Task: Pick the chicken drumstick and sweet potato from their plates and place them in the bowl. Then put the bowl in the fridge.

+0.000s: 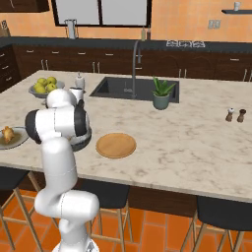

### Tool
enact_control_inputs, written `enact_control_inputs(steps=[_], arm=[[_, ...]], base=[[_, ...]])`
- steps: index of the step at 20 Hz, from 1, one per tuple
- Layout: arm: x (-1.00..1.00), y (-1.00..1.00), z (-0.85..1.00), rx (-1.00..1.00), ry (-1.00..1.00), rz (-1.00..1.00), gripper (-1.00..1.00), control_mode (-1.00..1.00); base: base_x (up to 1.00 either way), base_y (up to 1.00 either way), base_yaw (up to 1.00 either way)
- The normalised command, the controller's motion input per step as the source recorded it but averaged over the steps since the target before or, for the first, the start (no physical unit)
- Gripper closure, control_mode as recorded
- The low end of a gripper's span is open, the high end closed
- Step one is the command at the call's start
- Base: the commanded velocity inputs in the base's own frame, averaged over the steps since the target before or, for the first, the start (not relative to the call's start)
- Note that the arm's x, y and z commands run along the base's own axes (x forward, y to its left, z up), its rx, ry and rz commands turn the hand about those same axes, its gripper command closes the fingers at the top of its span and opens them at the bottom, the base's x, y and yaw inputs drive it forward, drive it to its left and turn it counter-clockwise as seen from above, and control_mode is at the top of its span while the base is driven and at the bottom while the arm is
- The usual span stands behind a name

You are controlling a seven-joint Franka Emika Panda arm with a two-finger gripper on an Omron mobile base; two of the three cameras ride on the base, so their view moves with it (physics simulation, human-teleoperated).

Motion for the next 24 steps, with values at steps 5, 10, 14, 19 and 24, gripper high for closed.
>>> enact_control_inputs(steps=[5,10,14,19,24], arm=[[-0.06,0.05,0.12,0.0,0.11,0.02,-1.0,-1.0],[-0.82,0.49,0.72,0.0,0.0,0.15,-1.0,-1.0],[-0.92,0.92,0.41,0.0,-0.01,0.25,-1.0,-1.0],[-0.51,1.0,0.18,0.0,-0.02,0.36,-1.0,-1.0],[-0.03,1.0,0.02,0.0,0.0,0.3,-1.0,-1.0]], base=[[0.0,0.0,0.0],[0.0,0.0,0.0],[0.0,0.0,0.0],[0.0,0.0,0.0],[0.0,0.0,0.0]])
